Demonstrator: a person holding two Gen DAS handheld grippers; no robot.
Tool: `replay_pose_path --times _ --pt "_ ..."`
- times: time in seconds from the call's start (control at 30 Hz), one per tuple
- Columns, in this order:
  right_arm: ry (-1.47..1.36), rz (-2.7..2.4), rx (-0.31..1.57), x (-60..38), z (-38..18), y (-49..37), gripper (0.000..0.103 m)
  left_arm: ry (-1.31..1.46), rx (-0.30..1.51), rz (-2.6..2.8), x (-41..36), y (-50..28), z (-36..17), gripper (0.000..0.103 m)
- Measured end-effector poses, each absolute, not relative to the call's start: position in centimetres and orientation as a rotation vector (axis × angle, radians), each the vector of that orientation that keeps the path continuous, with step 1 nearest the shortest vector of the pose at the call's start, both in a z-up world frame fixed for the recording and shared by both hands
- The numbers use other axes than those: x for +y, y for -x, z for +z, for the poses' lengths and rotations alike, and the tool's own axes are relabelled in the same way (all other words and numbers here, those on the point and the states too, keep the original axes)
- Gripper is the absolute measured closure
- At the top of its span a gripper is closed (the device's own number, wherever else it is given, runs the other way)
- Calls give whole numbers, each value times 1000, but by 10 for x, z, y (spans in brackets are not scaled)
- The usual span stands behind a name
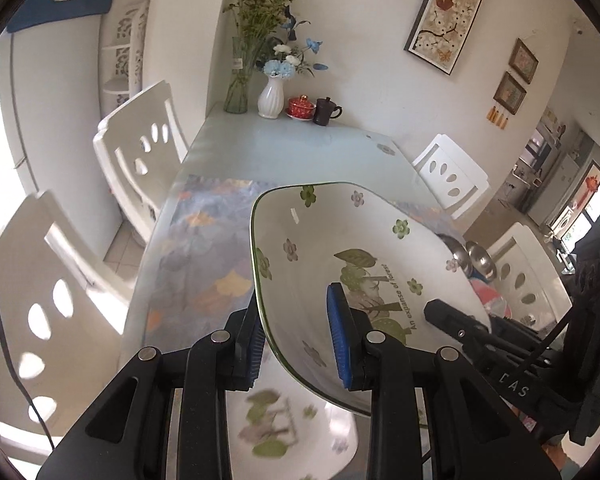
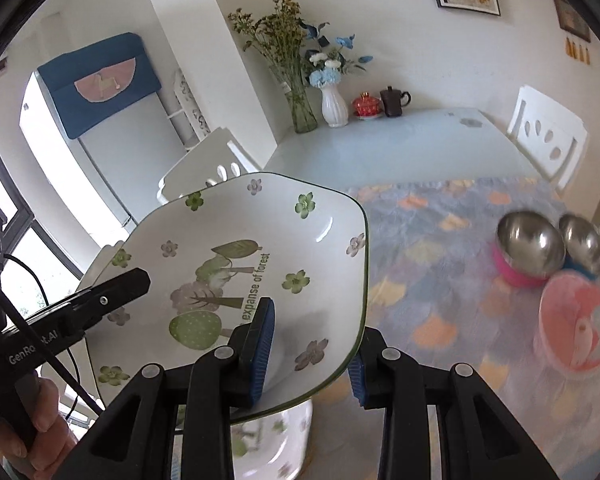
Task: Organize plates and bowls
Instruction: 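Lift the second hexagonal plate with both grippers toward the plate stack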
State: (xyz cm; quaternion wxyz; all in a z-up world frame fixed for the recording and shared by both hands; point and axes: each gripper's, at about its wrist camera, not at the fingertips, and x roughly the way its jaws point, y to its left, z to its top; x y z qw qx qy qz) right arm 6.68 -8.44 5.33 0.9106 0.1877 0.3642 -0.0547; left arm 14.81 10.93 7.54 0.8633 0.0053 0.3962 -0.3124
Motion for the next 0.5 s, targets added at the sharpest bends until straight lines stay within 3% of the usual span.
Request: replay_pose_path --times 0.5 --pt "-380 -158 929 -1 -34 -16 70 27 977 -657 183 -108 -15 78"
